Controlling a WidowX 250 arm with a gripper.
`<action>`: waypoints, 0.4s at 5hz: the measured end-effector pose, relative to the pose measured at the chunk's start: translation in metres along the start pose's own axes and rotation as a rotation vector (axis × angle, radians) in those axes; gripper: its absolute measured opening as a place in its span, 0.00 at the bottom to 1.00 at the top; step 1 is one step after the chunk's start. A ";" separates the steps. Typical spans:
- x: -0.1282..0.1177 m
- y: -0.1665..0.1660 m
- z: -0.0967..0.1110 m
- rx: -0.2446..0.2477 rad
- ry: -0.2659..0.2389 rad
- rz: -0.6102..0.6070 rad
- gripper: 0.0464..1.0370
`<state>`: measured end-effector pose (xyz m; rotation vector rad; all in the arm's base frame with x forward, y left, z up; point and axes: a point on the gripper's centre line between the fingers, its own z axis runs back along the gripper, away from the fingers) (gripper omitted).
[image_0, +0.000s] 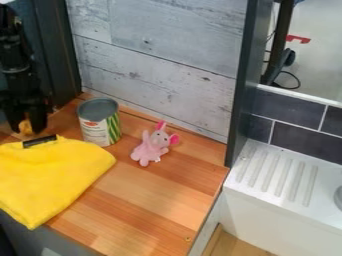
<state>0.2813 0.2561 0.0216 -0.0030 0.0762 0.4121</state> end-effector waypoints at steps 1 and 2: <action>0.003 0.003 -0.010 0.006 0.016 0.017 0.54; 0.006 -0.001 -0.010 -0.010 0.000 0.018 0.54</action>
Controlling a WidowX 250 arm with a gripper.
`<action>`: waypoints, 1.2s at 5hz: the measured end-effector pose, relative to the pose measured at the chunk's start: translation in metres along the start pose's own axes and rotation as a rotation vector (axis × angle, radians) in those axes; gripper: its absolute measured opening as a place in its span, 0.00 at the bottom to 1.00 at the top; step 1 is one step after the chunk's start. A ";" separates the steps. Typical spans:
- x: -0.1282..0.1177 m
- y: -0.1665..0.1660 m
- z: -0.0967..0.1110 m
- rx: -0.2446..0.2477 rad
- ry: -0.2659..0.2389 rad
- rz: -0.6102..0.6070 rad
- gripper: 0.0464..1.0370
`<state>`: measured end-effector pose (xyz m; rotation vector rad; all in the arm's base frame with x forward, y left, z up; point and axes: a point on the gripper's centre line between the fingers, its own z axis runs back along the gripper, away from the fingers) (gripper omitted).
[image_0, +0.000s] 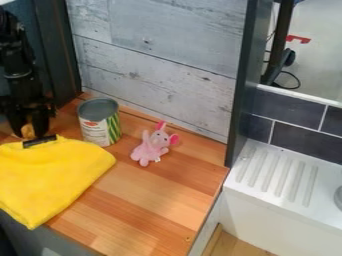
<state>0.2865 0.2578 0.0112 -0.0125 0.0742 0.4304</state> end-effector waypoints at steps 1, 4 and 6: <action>-0.006 -0.003 0.000 -0.005 -0.004 0.021 0.62; -0.014 -0.003 0.048 0.028 -0.091 0.102 0.96; -0.050 -0.040 0.071 -0.016 -0.105 -0.003 0.96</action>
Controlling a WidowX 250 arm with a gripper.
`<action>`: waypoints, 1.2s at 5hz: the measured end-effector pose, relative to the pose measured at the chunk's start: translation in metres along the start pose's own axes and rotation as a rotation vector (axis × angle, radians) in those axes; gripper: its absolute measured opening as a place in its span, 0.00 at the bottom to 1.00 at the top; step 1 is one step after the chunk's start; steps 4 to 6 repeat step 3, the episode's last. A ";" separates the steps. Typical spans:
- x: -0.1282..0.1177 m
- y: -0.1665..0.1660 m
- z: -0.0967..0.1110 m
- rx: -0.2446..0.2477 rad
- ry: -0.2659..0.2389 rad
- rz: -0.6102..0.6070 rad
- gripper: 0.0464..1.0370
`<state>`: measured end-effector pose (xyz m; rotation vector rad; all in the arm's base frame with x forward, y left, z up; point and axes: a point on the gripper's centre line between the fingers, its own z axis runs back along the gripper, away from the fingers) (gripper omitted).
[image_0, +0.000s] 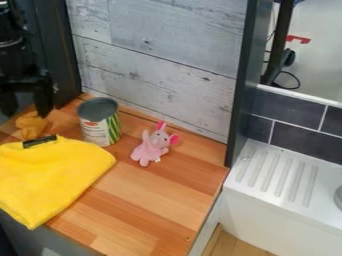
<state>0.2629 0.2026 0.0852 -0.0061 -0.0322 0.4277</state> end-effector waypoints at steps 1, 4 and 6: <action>-0.019 -0.031 0.015 0.011 0.038 -0.098 0.96; -0.063 -0.068 0.036 -0.016 0.079 -0.338 0.96; -0.063 -0.068 0.036 -0.016 0.079 -0.338 0.96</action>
